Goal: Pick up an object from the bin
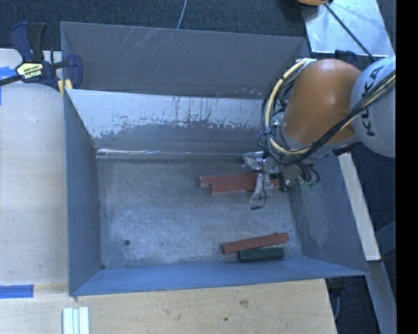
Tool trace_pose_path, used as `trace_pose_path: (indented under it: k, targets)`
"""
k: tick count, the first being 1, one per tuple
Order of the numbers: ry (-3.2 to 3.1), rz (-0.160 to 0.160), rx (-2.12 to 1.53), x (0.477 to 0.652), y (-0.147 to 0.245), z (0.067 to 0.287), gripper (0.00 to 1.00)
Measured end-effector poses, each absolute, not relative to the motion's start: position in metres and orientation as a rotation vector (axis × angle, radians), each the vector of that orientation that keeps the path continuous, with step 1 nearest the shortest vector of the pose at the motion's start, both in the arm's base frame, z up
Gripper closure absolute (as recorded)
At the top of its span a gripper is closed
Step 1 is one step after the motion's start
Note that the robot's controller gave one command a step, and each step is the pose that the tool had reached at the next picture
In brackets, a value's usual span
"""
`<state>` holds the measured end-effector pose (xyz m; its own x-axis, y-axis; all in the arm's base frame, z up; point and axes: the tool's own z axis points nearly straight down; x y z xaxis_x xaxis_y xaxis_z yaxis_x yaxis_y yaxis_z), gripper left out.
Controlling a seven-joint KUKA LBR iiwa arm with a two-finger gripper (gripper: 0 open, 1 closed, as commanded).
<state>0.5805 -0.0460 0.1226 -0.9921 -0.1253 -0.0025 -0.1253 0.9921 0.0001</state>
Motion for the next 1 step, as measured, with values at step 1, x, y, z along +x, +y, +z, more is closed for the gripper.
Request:
trace_pose_path:
  k: [1]
  targets:
    - [3.14,0.0,-0.087,0.5709,-0.0556,0.202,1.0]
